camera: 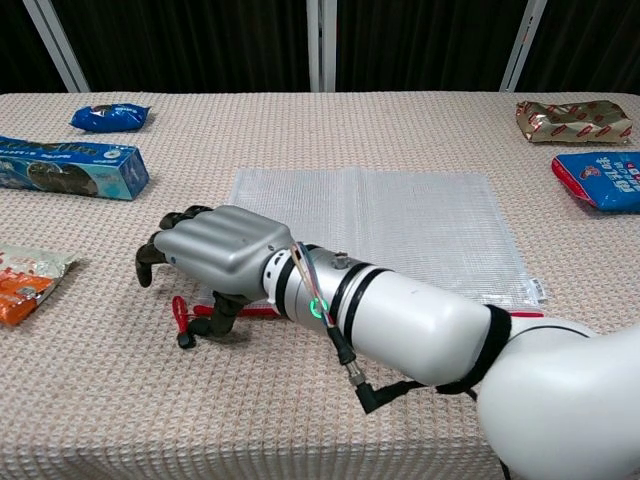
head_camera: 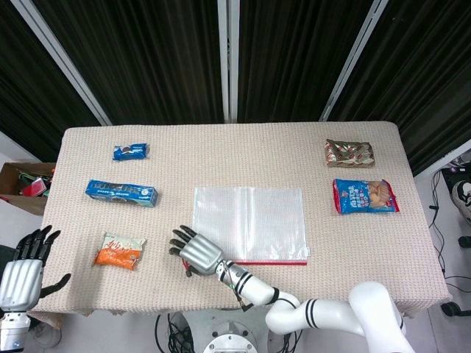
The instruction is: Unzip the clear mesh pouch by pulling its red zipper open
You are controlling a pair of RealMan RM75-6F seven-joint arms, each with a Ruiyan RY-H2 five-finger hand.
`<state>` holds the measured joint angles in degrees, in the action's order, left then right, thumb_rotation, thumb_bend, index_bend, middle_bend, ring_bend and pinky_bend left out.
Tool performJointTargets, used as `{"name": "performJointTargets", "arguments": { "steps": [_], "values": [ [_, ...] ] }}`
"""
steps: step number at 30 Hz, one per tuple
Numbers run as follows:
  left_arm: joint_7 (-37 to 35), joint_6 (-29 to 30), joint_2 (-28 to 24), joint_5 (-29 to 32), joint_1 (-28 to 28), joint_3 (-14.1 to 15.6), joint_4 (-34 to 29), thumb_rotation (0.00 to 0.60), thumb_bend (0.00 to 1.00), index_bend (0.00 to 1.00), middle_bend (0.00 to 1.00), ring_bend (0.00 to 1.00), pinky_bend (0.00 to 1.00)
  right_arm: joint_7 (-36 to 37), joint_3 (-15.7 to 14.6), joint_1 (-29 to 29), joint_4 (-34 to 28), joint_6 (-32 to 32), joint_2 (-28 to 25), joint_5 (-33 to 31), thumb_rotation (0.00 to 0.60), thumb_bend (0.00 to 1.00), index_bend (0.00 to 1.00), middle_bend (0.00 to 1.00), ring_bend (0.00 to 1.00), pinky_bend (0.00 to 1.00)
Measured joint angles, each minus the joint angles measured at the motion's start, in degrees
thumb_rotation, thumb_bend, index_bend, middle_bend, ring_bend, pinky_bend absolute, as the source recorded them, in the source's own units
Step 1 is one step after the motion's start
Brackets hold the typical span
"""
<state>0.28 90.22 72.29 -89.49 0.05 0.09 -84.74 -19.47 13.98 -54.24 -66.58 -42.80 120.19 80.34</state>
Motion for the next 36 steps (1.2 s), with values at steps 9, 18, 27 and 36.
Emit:
{"name": "performJointTargets", "arguments": {
  "steps": [9, 18, 27, 36],
  "values": [
    [-0.5, 0.0, 0.0, 0.4, 0.2, 0.0, 0.5, 0.600, 0.15, 0.11, 0.06, 0.04, 0.11, 1.9, 1.3, -3.6, 4.2, -0.2, 3.7, -0.1, 0.600, 0.25, 0.33, 0.19, 0.00, 0.00],
    [-1.0, 0.0, 0.3, 0.4, 0.3, 0.0, 0.9, 0.600, 0.15, 0.11, 0.06, 0.04, 0.11, 1.4, -0.8, -3.5, 3.0, -0.4, 2.2, 0.0, 0.600, 0.30, 0.39, 0.19, 0.00, 0.00],
    [-1.1, -0.2, 0.3, 0.4, 0.2, 0.0, 1.0, 0.600, 0.15, 0.11, 0.06, 0.04, 0.11, 1.6, -1.4, -3.5, 3.4, -0.9, 2.0, -0.4, 0.600, 0.34, 0.45, 0.20, 0.00, 0.00],
    [-1.5, -0.1, 0.4, 0.5, 0.2, -0.1, 1.3, 0.600, 0.15, 0.11, 0.06, 0.04, 0.11, 2.0, -1.9, -3.7, 3.4, -1.3, 2.1, -0.4, 0.600, 0.36, 0.50, 0.20, 0.00, 0.00]
  ]
}}
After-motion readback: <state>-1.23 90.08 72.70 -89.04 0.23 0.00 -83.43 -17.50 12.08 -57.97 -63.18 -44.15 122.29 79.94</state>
